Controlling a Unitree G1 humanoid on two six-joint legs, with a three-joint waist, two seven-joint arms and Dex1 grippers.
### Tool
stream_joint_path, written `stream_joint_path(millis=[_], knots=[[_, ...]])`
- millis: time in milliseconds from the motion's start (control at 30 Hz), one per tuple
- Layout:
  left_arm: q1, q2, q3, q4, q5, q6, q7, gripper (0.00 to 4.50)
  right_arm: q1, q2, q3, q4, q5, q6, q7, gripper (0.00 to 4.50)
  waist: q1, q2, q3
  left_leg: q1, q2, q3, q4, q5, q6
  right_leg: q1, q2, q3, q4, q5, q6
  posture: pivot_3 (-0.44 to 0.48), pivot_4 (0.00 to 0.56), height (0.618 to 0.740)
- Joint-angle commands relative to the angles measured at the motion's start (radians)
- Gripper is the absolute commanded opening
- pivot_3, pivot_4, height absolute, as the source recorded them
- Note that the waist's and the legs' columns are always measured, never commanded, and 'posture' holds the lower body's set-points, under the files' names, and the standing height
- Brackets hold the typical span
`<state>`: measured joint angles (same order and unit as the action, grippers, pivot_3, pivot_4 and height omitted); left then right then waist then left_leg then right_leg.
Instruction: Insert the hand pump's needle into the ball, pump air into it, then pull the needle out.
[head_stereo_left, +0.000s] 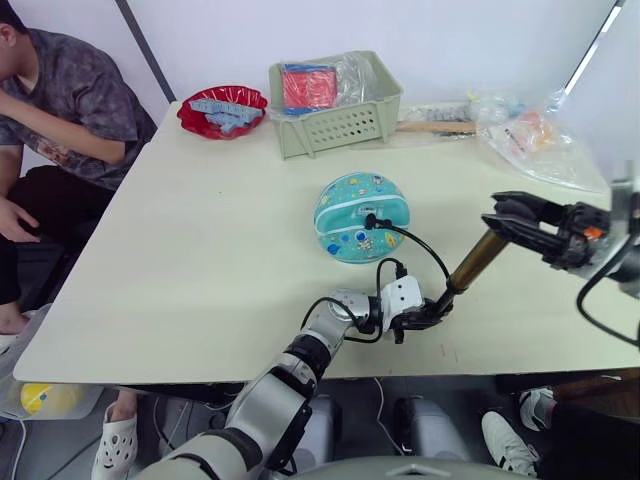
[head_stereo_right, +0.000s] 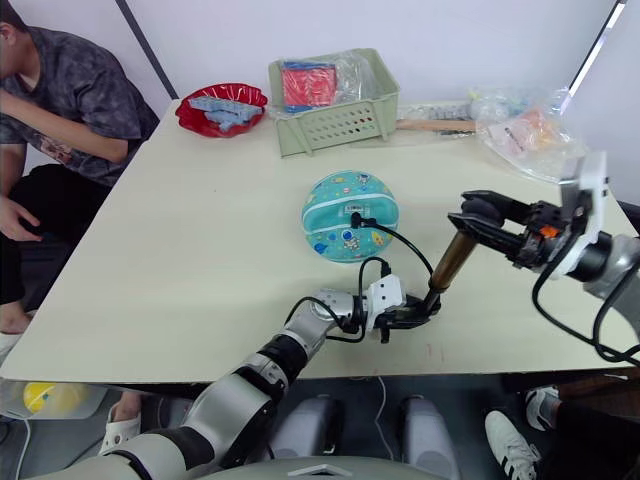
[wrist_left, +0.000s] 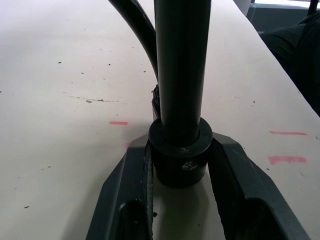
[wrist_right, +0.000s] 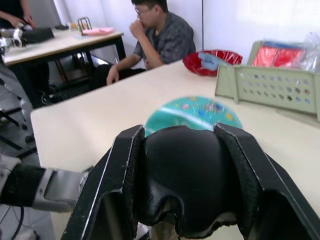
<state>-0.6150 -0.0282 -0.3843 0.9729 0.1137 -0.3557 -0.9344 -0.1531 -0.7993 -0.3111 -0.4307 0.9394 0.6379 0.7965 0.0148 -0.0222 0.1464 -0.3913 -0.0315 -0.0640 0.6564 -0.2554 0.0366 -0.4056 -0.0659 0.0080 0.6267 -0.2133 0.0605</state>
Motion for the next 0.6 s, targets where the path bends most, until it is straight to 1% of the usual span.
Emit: stream_joint_path(millis=[33,100,167,267,367,500,600], knots=[[0.03,0.014,-0.024,0.048,0.038,0.026,-0.015,1.09,0.078,0.045,0.116,0.061,-0.15,-0.059,0.002,1.72,0.0,-0.001,-0.001,0.001,0.0,0.0,0.0,0.0,0.0,0.001,0.0,0.0,0.0,0.0,0.0,0.0,0.15,0.738],[0.031,0.015,-0.025,0.046,0.039,0.027,-0.014,1.09,0.111,0.093,0.154,0.09,-0.209,-0.135,0.015,1.72,0.0,-0.004,-0.003,0.003,0.0,0.0,0.0,0.0,0.0,0.002,0.001,0.0,0.0,0.0,0.0,0.0,0.15,0.738],[0.032,0.016,-0.025,0.042,0.038,0.027,-0.014,1.09,0.124,0.131,0.166,0.095,-0.231,-0.173,0.009,1.72,-0.002,-0.004,-0.003,0.005,0.001,0.0,-0.001,0.0,0.0,0.005,0.001,0.0,0.0,0.0,0.0,0.0,0.15,0.738],[0.034,0.016,-0.026,0.038,0.039,0.028,-0.012,1.09,0.144,0.145,0.201,0.105,-0.296,-0.223,0.019,1.72,-0.002,-0.004,-0.003,0.011,0.001,0.0,-0.001,0.0,0.0,0.01,0.001,0.001,0.0,-0.002,0.003,0.0,0.15,0.738],[0.036,0.015,-0.027,0.035,0.039,0.028,-0.013,1.09,0.155,0.146,0.218,0.111,-0.337,-0.254,0.027,1.72,-0.001,-0.004,-0.003,0.011,0.002,0.0,-0.002,0.0,0.0,0.01,0.002,0.0,0.0,-0.003,0.003,0.0,0.15,0.738],[0.036,0.014,-0.027,0.036,0.039,0.028,-0.014,1.09,0.14,0.159,0.189,0.103,-0.312,-0.268,0.034,1.72,-0.001,-0.004,-0.003,0.011,0.001,0.0,-0.002,0.0,0.0,0.01,0.002,0.001,-0.001,-0.001,0.0,0.0,0.15,0.738],[0.035,0.013,-0.027,0.037,0.039,0.028,-0.015,1.09,0.108,0.137,0.146,0.068,-0.26,-0.24,0.041,1.72,-0.001,-0.004,-0.003,0.01,0.001,0.0,-0.002,0.0,0.0,0.01,0.001,0.001,-0.001,-0.001,0.0,0.0,0.15,0.738]])
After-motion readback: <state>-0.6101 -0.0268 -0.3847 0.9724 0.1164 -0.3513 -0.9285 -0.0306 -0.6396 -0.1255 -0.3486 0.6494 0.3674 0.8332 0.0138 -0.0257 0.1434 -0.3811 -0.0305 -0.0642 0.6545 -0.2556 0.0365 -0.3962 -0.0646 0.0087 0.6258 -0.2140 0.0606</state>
